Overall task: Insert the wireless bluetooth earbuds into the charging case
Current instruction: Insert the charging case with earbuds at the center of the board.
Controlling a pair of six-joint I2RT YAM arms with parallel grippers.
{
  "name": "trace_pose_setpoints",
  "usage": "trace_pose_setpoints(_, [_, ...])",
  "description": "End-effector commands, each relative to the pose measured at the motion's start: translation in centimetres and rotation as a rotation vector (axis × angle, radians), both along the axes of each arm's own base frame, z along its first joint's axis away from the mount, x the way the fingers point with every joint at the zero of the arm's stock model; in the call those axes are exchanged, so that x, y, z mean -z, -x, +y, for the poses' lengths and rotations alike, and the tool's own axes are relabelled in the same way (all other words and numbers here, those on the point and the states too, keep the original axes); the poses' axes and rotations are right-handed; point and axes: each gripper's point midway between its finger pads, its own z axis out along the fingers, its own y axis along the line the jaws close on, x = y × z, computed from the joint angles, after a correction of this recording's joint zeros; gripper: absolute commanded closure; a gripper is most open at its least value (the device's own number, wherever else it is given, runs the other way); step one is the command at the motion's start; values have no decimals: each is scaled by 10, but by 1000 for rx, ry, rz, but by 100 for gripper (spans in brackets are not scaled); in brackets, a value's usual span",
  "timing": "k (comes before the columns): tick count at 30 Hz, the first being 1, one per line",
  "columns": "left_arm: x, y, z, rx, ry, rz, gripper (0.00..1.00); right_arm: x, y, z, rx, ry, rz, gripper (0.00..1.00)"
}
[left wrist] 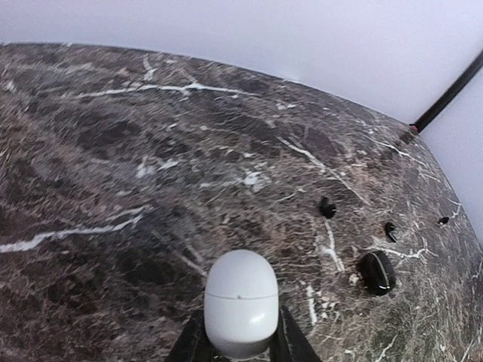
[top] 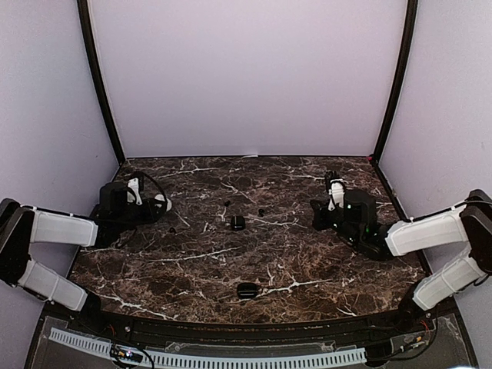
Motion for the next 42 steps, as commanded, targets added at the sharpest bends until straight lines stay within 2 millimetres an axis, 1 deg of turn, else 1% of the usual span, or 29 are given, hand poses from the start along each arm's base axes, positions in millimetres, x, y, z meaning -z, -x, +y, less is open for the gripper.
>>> trace_pose_setpoints(1, [13, -4, 30, -116, 54, 106, 99, 4, -2, -8, 44, -35, -45, 100])
trace_pose_setpoints(4, [21, -5, 48, -181, 50, 127, 99, 11, -4, -11, 58, -13, -44, 100])
trace_pose_setpoints(6, [26, -4, 55, -197, 52, 144, 99, 12, -6, -15, 83, -4, -45, 100])
trace_pose_setpoints(10, [41, 0, 67, -238, 48, 184, 99, 9, -7, -16, 93, -6, -52, 100])
trace_pose_setpoints(14, [55, 7, 72, -253, 41, 226, 100, 9, -7, -17, 98, -3, -56, 100])
trace_pose_setpoints(18, [64, 12, 74, -266, 45, 250, 99, 9, -8, -17, 98, 2, -58, 100])
trace_pose_setpoints(19, [67, 14, 75, -274, 45, 261, 97, 9, -8, -18, 100, 3, -59, 100])
trace_pose_setpoints(20, [67, 14, 75, -278, 49, 263, 94, 9, -7, -18, 101, 4, -59, 100])
trace_pose_setpoints(23, [65, 16, 74, -276, 63, 266, 77, 8, -7, -18, 102, 5, -63, 100])
trace_pose_setpoints(25, [63, 17, 74, -280, 68, 271, 60, 7, -7, -19, 103, 8, -65, 100])
trace_pose_setpoints(29, [56, 20, 79, -310, 64, 266, 37, 5, -7, -20, 108, 9, -71, 100])
trace_pose_setpoints(31, [50, 22, 81, -319, 65, 257, 19, 5, -7, -21, 110, 10, -71, 100])
trace_pose_setpoints(32, [46, 23, 82, -321, 66, 254, 14, 5, -7, -21, 110, 9, -72, 100])
trace_pose_setpoints(33, [43, 25, 83, -329, 66, 258, 6, 4, -7, -21, 111, 9, -73, 100])
trace_pose_setpoints(35, [39, 27, 87, -362, 67, 274, 2, 5, -7, -21, 112, 9, -73, 100])
trace_pose_setpoints(36, [36, 27, 93, -400, 60, 287, 1, 5, -7, -21, 112, 10, -72, 100])
trace_pose_setpoints(39, [37, 32, 104, -465, 16, 353, 1, 5, -8, -21, 112, 10, -70, 100])
trace_pose_setpoints(42, [33, 34, 107, -473, -3, 370, 1, 5, -8, -20, 110, 7, -71, 100])
